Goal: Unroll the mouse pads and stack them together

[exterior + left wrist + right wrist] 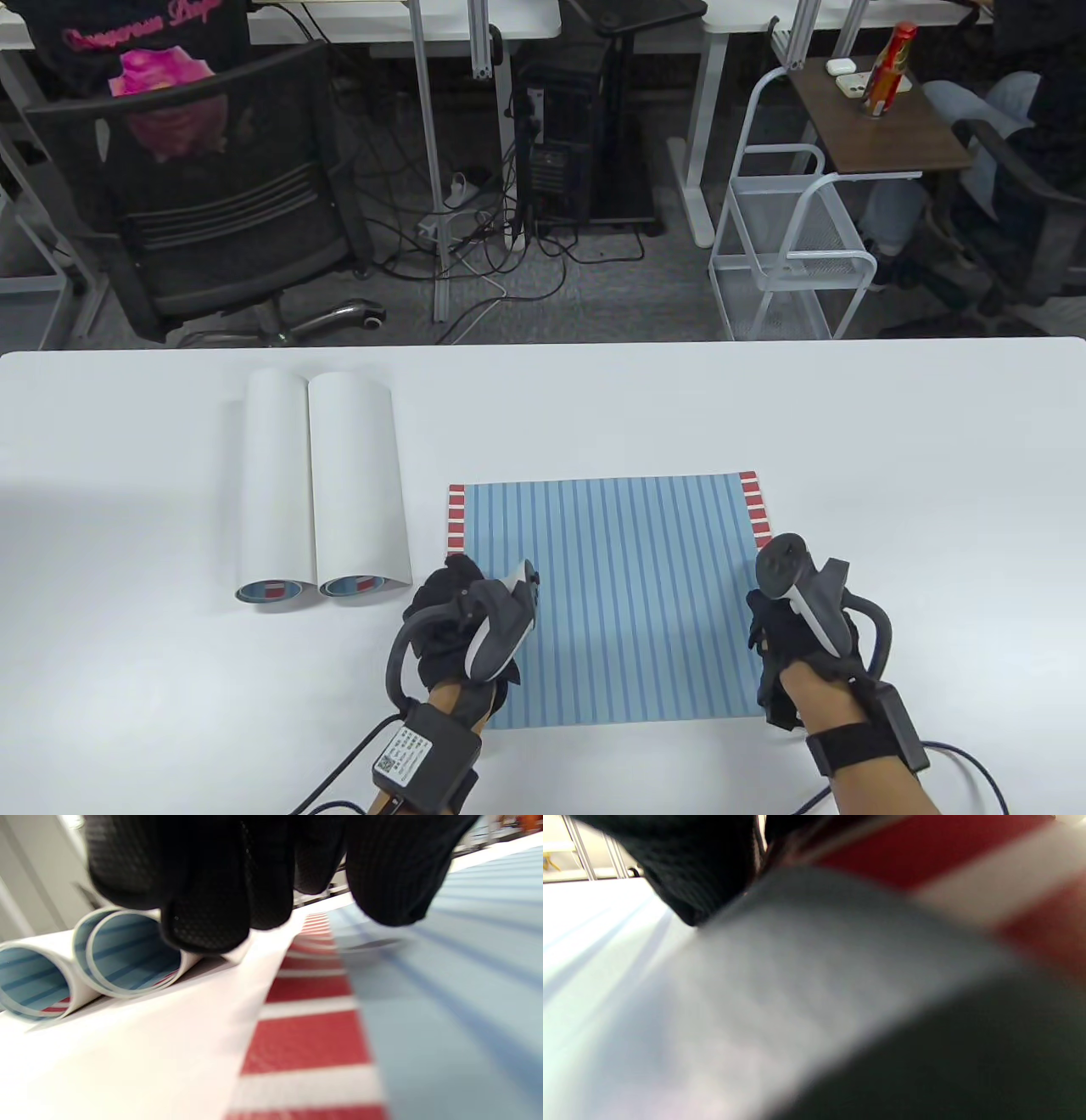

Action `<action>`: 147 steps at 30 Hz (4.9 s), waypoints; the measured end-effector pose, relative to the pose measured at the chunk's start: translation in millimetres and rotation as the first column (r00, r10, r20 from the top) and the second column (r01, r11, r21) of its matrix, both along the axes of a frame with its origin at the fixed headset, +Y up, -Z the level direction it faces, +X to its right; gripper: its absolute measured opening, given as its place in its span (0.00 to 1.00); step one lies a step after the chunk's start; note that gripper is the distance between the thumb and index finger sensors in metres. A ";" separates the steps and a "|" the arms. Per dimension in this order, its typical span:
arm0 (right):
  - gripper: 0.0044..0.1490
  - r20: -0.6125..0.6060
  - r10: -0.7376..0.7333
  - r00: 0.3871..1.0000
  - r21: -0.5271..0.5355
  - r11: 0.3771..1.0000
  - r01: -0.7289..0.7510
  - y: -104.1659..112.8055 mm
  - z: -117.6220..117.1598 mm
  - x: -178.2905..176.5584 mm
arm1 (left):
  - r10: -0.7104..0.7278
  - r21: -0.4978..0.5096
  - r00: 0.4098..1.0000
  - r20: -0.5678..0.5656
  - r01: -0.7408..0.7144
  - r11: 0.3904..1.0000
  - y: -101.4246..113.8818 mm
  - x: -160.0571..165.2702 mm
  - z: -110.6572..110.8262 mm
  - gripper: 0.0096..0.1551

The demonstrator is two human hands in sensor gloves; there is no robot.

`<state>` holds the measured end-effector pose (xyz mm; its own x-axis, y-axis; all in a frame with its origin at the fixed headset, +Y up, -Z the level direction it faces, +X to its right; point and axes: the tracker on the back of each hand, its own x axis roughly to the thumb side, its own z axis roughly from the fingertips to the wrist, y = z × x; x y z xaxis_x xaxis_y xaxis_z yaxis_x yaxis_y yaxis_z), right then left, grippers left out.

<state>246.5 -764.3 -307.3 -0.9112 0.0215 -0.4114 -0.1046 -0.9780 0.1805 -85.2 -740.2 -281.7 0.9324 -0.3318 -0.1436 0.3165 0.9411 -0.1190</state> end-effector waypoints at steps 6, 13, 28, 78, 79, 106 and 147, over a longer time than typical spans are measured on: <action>0.35 -0.009 0.043 0.999 -0.128 0.991 -0.043 -1.7 -7.9 -3.9 | 0.281 -0.407 0.959 0.044 -0.239 0.881 -21.2 -1.8 7.2 0.54; 0.42 -0.089 -0.065 0.994 -0.259 0.965 0.040 -7.2 0.8 0.3 | 0.261 -0.374 0.961 0.093 -0.209 0.903 -27.1 -2.5 10.0 0.56; 0.55 -0.185 -0.109 0.977 -0.338 0.940 0.041 -0.1 41.8 6.1 | 0.292 -0.371 0.953 0.085 -0.241 0.897 -29.5 -6.4 8.9 0.56; 0.54 -0.284 -0.290 0.914 -0.049 0.956 0.288 23.3 39.4 1.0 | 0.026 0.075 0.857 -0.515 0.014 0.997 -3.0 -108.0 -88.3 0.55; 0.54 -0.284 -0.290 0.914 -0.049 0.956 0.288 23.3 39.5 1.0 | 0.030 0.087 0.860 -0.510 0.017 0.996 -1.2 -108.2 -88.3 0.54; 0.53 -0.270 -0.357 0.894 -0.054 0.933 0.356 21.5 38.0 2.0 | 0.572 0.383 0.814 -0.103 -0.499 0.778 76.2 -59.3 -17.4 0.42; 0.48 -0.201 -0.936 0.288 -0.124 0.316 0.941 16.7 27.5 -68.7 | 0.887 -0.416 -0.261 -0.381 -0.808 -0.417 -5.2 -6.7 10.0 0.54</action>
<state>177.7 -747.7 -279.8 -0.3158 0.9232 -0.2190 -0.9176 -0.2385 0.3179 -91.9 -745.5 -271.7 0.1005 0.9366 -0.3357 -0.7805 -0.1350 -0.6105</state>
